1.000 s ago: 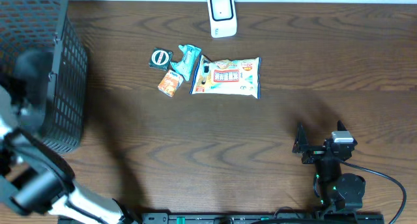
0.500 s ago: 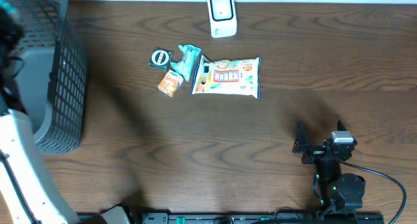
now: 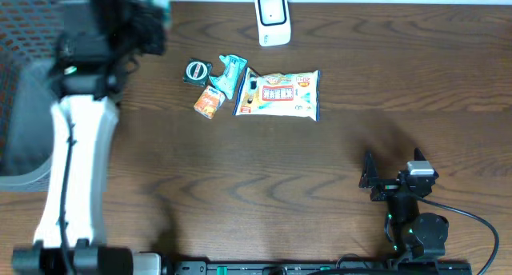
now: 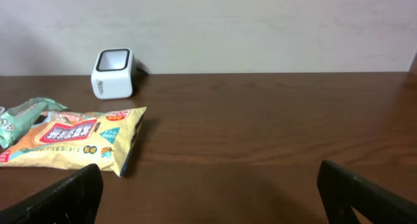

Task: Scan the item barcode
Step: 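Carry the light-green pack toward the scanner and drop it on the table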

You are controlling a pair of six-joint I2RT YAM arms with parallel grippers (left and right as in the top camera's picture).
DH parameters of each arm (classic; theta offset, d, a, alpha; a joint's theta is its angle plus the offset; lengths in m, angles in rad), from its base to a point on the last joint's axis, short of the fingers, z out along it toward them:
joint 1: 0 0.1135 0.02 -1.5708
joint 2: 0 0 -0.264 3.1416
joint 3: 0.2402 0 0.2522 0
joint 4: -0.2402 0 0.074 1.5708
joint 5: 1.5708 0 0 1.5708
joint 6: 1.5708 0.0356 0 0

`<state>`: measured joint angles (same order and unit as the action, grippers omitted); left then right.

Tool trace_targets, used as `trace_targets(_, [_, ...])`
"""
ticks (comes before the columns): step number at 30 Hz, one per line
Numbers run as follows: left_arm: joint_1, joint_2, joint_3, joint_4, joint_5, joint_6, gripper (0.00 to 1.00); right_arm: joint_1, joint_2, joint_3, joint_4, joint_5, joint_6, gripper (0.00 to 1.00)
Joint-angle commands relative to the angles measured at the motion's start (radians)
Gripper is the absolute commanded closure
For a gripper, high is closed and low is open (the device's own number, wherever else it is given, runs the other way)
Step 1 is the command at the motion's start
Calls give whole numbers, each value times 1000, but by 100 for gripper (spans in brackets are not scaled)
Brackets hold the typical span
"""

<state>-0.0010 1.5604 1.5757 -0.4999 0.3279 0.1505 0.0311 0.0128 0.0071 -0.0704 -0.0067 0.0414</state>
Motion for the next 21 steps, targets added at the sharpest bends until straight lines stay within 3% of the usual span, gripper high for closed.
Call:
trace_targets(1, [-45,82,11,-34,-126,118,92,-6,-3,-2,-5,1,6,1])
trace_targets(7, [-74,232,10,-109,-296,117,93,-6,-3,-2,-5,1,6,1])
trace_targets(10, [-74,302,10,-121,-299,90,92,-6,-3,-2,-5,1,6,1])
trace_targets(13, [-74,393,10,-151,-299,-13,92,-6,-3,-2,-5,1,6,1])
trace_targets(21, [-74,453,10,-241,-298,-123,92,-6,-3,-2,-5,1,6,1])
